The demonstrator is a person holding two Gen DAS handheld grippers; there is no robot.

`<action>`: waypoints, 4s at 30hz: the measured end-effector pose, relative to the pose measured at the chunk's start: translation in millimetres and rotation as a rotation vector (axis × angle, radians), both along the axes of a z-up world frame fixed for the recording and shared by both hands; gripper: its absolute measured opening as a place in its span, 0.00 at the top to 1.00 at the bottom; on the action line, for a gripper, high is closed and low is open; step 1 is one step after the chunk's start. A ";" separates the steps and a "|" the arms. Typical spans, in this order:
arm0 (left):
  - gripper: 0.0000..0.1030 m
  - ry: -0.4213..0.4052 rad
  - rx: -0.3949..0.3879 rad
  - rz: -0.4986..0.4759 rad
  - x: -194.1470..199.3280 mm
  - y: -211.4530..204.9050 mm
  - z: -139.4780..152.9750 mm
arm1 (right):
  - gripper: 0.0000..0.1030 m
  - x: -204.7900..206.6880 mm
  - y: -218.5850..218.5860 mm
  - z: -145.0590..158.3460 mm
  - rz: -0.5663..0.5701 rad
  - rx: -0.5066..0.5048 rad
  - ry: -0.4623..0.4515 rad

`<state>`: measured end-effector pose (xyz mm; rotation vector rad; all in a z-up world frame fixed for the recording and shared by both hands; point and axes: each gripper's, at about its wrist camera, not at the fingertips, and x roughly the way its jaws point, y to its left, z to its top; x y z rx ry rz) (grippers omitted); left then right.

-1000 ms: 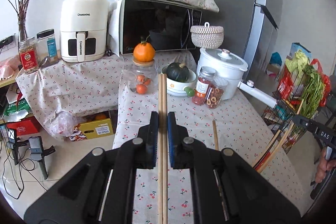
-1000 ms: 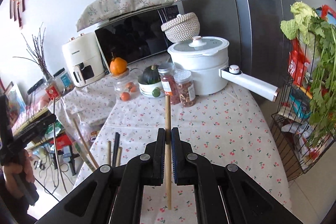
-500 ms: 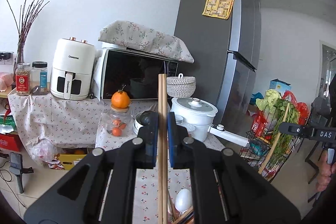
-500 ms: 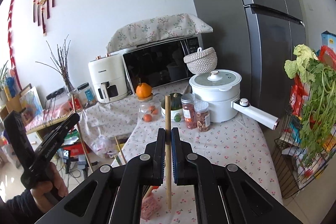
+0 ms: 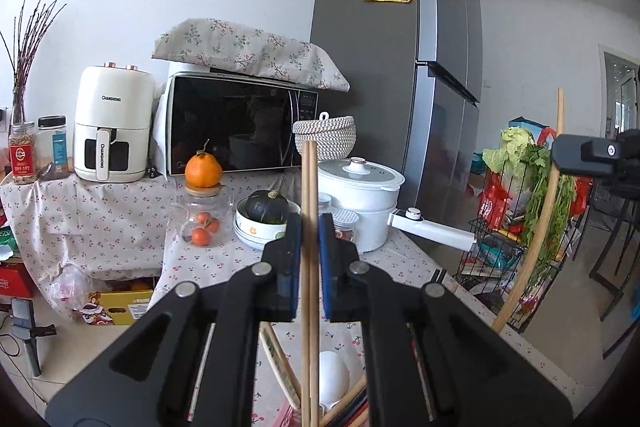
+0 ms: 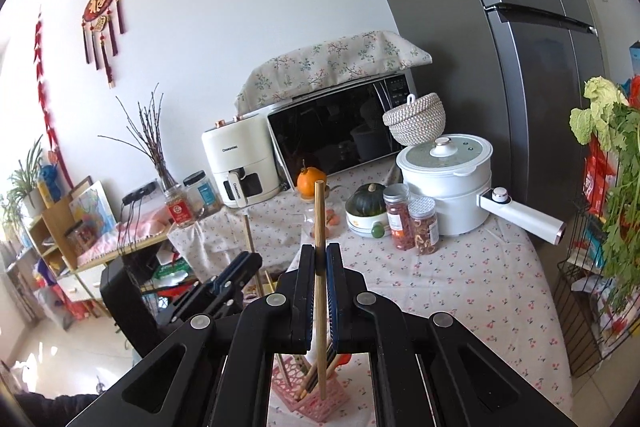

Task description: Organize utensils

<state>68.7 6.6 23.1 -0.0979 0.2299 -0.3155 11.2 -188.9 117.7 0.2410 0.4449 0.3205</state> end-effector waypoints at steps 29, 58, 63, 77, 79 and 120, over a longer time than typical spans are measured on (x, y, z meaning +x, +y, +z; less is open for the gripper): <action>0.19 0.494 0.135 0.149 -22.0 58.7 -11.8 | 0.46 30.7 49.3 -51.1 0.038 -0.077 0.137; 0.01 0.425 0.232 0.263 -106.3 37.5 21.0 | 0.00 -72.8 35.4 -57.4 -0.264 -0.366 0.197; 0.01 0.430 0.250 0.268 -104.0 34.3 15.7 | 0.00 -65.2 34.9 -65.1 -0.268 -0.351 0.230; 0.01 0.460 0.262 0.249 -103.2 29.1 9.3 | 0.00 -63.4 38.3 -77.5 -0.260 -0.374 0.262; 0.01 0.460 0.263 0.248 -103.2 28.6 8.9 | 0.00 -63.4 37.0 -78.3 -0.263 -0.375 0.264; 0.01 0.464 0.266 0.247 -104.6 26.3 6.3 | 0.00 -63.6 30.9 -83.6 -0.269 -0.371 0.281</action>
